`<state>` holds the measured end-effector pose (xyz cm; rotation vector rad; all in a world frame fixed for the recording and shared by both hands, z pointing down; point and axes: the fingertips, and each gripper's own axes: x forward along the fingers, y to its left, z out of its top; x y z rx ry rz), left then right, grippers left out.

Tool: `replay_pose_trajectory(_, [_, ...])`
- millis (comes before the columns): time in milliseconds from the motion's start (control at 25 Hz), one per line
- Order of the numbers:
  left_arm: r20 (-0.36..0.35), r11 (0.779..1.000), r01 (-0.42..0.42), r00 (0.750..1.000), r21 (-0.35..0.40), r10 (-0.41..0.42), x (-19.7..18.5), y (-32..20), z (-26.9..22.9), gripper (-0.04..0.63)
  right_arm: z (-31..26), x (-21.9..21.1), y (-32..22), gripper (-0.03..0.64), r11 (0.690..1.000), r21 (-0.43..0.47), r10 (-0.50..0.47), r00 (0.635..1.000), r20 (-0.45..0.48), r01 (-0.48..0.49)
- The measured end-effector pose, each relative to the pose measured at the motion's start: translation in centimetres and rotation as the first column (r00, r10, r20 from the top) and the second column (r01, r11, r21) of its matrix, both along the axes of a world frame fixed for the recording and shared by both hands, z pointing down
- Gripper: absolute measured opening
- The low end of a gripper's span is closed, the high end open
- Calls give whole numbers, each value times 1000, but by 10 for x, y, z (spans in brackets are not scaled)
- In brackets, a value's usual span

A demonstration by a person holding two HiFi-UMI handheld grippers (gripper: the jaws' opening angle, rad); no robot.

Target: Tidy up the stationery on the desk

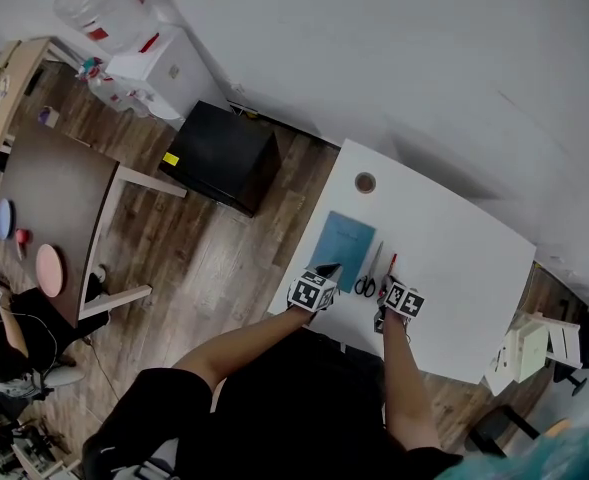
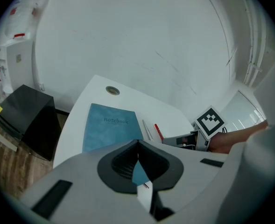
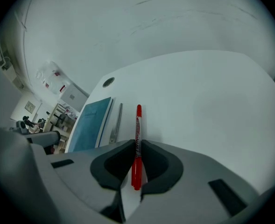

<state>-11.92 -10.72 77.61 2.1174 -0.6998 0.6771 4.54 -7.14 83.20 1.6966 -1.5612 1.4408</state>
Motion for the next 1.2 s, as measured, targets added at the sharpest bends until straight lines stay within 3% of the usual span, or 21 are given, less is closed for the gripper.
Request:
replay_pose_trajectory(600, [4, 1000, -21, 1000, -9, 21, -7, 12, 1, 14, -4, -1, 10, 64, 998, 13, 59, 998, 36, -59])
replay_pose_trajectory(880, [-45, 999, -35, 998, -35, 34, -10, 36, -15, 14, -41, 2, 28, 64, 994, 90, 55, 998, 0, -55])
replay_pose_trajectory(1040, [-72, 997, -79, 994, 19, 80, -1, 42, -30, 14, -76, 5, 41, 63, 984, 172, 41, 999, -31, -35])
replay_pose_trajectory(1200, [-98, 993, -60, 993, 106, 70, 8, 50, -58, 14, -116, -12, 66, 57, 967, 253, -26, 999, -47, 37])
